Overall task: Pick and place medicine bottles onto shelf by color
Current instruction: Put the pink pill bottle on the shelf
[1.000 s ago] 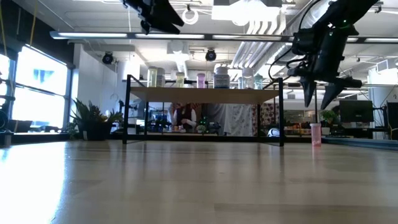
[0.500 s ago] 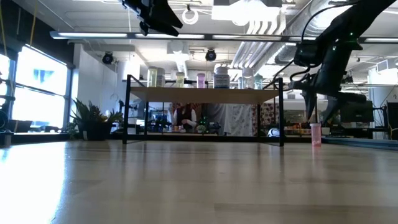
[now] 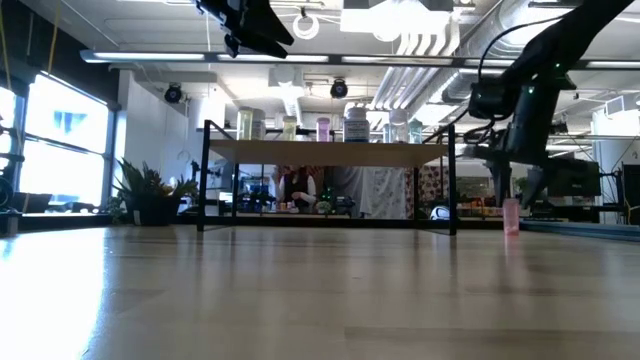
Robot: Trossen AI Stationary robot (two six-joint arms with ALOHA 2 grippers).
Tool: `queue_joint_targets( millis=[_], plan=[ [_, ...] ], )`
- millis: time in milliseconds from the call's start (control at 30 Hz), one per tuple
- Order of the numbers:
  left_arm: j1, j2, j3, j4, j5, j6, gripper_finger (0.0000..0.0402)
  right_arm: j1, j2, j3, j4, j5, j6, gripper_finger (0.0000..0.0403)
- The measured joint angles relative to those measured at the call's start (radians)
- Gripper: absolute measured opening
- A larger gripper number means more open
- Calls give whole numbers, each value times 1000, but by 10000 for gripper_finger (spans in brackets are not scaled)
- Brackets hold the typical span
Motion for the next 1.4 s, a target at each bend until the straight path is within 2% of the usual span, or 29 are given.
queue_joint_targets(
  millis=[267,633,800,967,1400],
  plan=[
    [0,0,0,0,0,1,207,7,51,0,5,-5,-1,174],
    [0,0,0,-1,0,26,207,7,51,1,5,-22,7,93],
    [0,0,0,0,0,26,207,7,51,12,-19,-59,4,99],
    [0,0,0,0,-13,28,207,17,51,73,-101,-89,-22,104],
    [0,0,0,-1,-23,36,207,110,49,354,-363,25,-62,104]
  ],
)
